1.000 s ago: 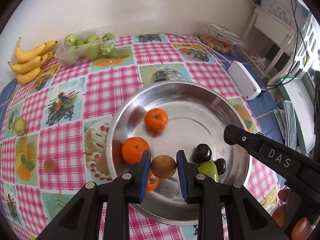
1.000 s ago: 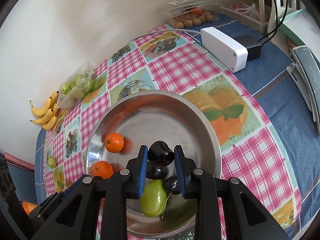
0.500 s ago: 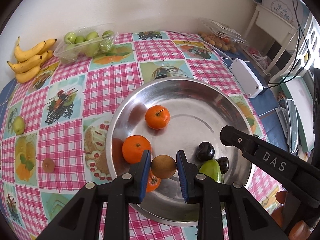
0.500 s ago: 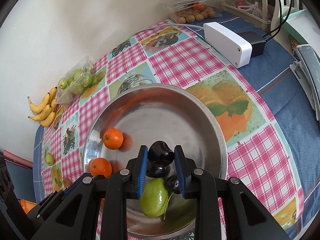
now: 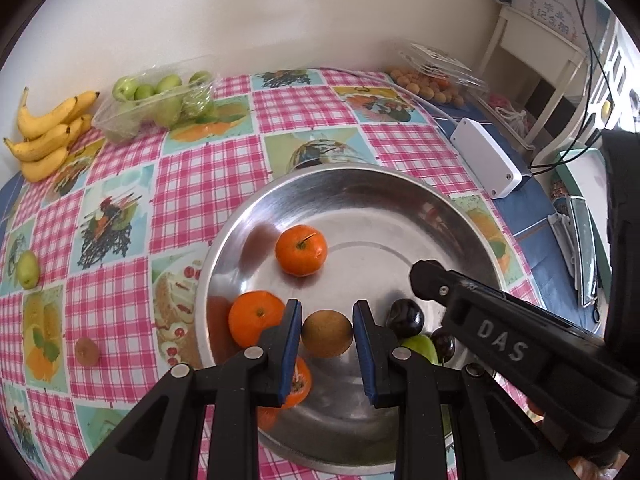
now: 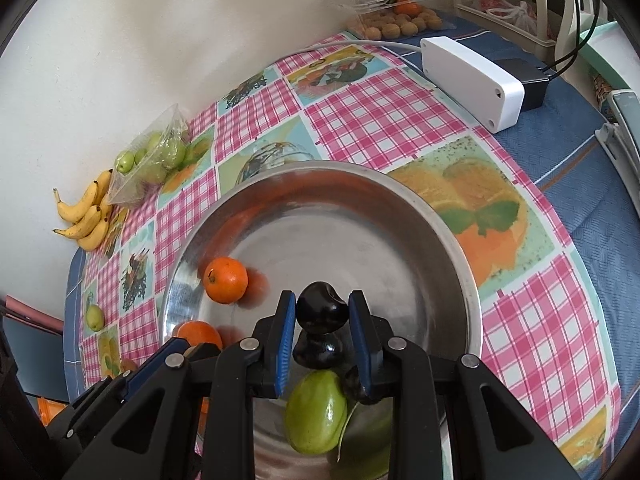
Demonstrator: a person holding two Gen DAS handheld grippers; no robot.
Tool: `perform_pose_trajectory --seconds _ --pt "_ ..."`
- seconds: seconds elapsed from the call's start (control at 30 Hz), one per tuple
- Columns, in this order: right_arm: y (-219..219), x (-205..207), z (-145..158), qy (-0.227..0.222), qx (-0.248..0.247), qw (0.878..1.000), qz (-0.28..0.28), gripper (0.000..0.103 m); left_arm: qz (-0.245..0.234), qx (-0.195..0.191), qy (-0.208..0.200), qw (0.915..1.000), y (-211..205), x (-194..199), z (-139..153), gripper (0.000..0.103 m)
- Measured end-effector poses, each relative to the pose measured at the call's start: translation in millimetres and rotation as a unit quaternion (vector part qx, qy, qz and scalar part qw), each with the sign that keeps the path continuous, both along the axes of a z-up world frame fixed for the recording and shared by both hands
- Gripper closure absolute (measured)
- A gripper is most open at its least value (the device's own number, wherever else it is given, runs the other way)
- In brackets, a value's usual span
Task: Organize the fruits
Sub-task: 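Lower the plum and kiwi into the bowl and open both grippers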
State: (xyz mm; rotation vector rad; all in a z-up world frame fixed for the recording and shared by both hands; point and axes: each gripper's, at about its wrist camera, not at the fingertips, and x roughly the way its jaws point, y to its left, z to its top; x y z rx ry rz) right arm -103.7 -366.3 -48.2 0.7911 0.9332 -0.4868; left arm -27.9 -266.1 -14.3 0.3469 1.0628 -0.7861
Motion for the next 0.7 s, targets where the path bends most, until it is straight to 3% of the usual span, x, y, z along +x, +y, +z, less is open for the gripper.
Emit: perform_pose_trajectory --seconds 0.47,0.53,0.6,0.7 --pt "-4 -2 -10 0.015 0.007 1.0 -0.012 0.074 -0.005 0.016 0.011 0.9998 -8 -2 -14 0.074" --pt "-4 -4 -6 0.011 0.006 1.0 -0.013 0.07 -0.005 0.019 0.013 0.9997 -8 -1 -14 0.073" --pt "-4 -6 -1 0.009 0.001 1.0 -0.015 0.06 -0.003 0.019 0.019 0.9996 -7 0 -12 0.071" --pt "-3 -9 9 0.005 -0.005 1.0 -0.019 0.06 -0.002 0.01 0.021 0.9997 -5 2 -4 0.067"
